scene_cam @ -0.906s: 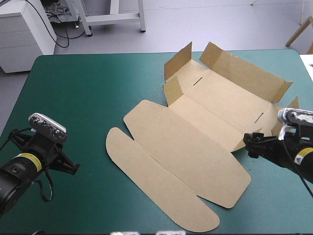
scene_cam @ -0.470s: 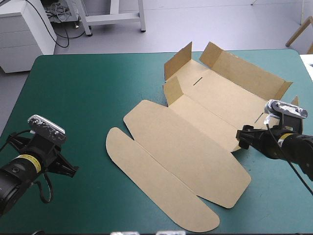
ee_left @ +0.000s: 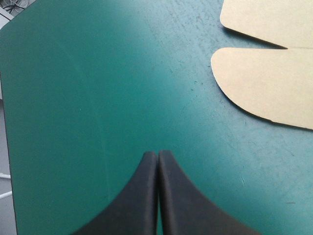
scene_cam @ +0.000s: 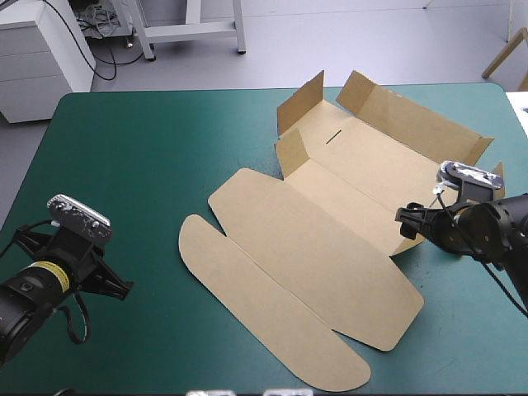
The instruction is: Fold the box
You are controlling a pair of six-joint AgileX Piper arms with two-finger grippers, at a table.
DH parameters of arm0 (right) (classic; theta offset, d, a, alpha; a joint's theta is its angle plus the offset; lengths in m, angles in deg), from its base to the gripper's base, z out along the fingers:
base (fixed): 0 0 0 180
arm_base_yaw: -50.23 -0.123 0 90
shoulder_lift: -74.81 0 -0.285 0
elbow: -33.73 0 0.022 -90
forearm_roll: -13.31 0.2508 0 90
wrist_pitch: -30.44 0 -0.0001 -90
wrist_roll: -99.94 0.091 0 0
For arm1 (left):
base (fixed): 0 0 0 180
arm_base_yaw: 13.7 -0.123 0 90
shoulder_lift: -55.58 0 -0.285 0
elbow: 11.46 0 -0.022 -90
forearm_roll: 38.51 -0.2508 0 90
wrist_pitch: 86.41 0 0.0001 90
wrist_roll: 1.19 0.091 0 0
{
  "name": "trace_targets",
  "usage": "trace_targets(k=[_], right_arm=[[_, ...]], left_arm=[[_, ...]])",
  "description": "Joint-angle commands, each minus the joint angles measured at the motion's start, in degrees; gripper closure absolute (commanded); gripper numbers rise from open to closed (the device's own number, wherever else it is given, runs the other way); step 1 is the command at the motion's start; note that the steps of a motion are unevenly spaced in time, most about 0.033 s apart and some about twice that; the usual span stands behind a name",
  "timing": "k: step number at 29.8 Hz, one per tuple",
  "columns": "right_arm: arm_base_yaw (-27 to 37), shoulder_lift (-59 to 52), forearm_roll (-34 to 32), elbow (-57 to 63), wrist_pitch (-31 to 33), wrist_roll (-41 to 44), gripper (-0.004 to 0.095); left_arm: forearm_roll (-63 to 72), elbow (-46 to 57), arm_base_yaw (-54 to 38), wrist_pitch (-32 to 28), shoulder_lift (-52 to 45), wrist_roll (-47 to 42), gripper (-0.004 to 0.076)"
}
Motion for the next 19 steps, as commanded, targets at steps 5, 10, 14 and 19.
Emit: trace_targets(k=[5,10,14,19], right_arm=[[10.38,2.30,9.73,-1.87,-3.95,-9.98,0.0058],[13.83,5.40,13.74,-1.87,-5.87,-12.28,0.0057],[14.12,9.50,17.54,-1.87,-5.03,-14.34,0.0057],[14.12,14.33,21.69,-1.87,-5.02,-15.03,0.0058]], left_arm=[[-0.02,-1.99,0.12,-3.00,-0.05,-0.66,0.0734],[0.13,-1.99,0.12,-3.13,-0.05,-0.66,0.0734],[0.35,-1.99,0.12,-3.13,-0.05,-0.66,0.0734],[0.49,-1.99,0.12,-3.03,-0.05,-0.66,0.0734]])
